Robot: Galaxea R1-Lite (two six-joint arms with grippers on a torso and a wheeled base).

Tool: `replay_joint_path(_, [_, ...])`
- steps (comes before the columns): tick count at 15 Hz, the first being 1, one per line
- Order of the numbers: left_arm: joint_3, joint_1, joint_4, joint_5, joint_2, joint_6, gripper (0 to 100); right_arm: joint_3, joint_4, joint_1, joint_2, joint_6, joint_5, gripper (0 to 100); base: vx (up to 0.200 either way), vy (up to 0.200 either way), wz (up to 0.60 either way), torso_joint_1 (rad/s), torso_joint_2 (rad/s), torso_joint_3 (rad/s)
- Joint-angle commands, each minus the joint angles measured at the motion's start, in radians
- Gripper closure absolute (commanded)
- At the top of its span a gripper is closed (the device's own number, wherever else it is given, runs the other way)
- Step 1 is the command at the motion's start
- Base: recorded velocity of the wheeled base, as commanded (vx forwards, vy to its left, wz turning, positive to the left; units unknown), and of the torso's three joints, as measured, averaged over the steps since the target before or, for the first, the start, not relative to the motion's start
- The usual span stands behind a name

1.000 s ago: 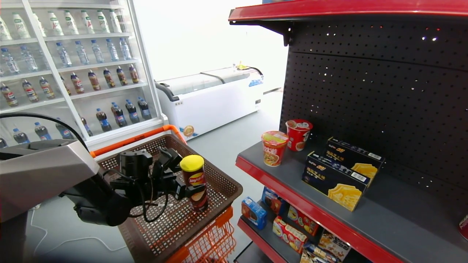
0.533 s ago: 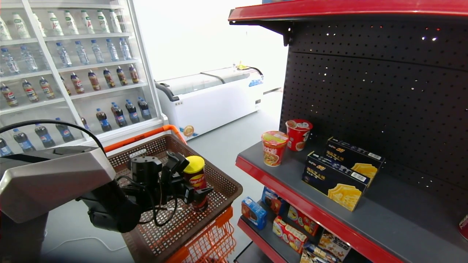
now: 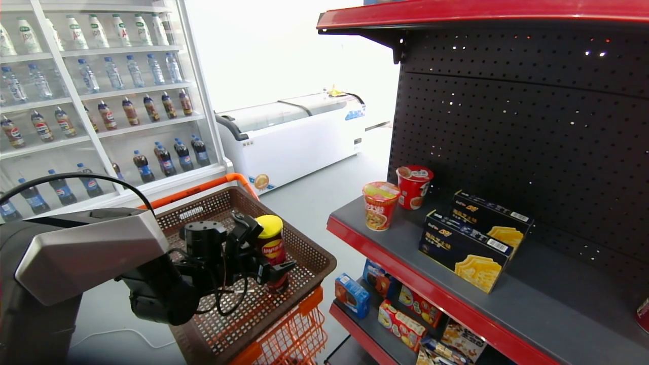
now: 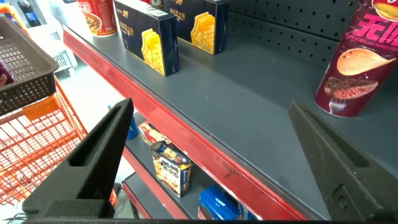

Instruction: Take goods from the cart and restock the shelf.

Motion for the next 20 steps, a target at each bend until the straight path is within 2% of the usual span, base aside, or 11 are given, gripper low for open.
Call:
replay_joint_path(1, [-0.012,0.0,0.008,0.0,0.006,0.001,0,0.0,0.001,0.001,0.001,-0.001,0.001,0,0.0,0.0,0.0,0.0,0.0,0.0])
replay_joint_path(2, [-0.015,-0.001,0.011,0.001,0.011,-0.001,100,0.0,0.0,-0.001,0.001,-0.001,-0.001,0,0.0,0.0,0.0,0.0,0.0,0.0])
replay_joint_path(6, [-0.012,-0.005,0.005,0.0,0.011,0.001,100,0.0,0.001,-0.001,0.001,-0.001,0.001,0,0.0,0.0,0.0,0.0,0.0,0.0])
replay_joint_path(7, [-0.004,-0.003,0.006,0.001,0.004,0.011,100,0.0,0.001,0.001,0.001,0.001,0.001,0,0.0,0.0,0.0,0.0,0.0,0.0])
replay_joint_path(10, [0.059,-0.003,0.008,0.018,-0.066,0.014,100,0.0,0.001,-0.001,0.001,-0.001,-0.001,0,0.0,0.0,0.0,0.0,0.0,0.0])
replay_joint_path(11, [0.109,0.009,0.023,0.072,-0.126,0.018,100,0.0,0.0,-0.001,0.001,0.001,0.001,0,0.0,0.0,0.0,0.0,0.0,0.0])
replay_joint_path(16, [0.255,0.083,0.115,0.13,-0.433,0.14,100,0.0,0.0,0.001,0.001,-0.001,0.001,0,0.0,0.0,0.0,0.0,0.0,0.0])
replay_joint_path(17, [0.263,0.084,0.181,0.126,-0.505,0.14,100,0.0,0.001,0.001,0.001,0.001,0.001,0,0.0,0.0,0.0,0.0,0.0,0.0])
replay_joint_path(18, [0.263,0.08,0.224,0.113,-0.574,0.099,100,0.0,0.0,-0.001,0.001,-0.001,-0.001,0,0.0,0.0,0.0,0.0,0.0,0.0])
replay_joint_path(19, [0.258,0.074,0.236,0.112,-0.597,0.079,100,0.0,0.0,-0.001,0.001,0.001,0.001,0,0.0,0.0,0.0,0.0,0.0,0.0])
replay_joint_path(20, [0.25,0.035,0.235,0.123,-0.648,0.022,100,0.0,0.0,0.001,0.001,-0.001,0.001,0,0.0,0.0,0.0,0.0,0.0,0.0])
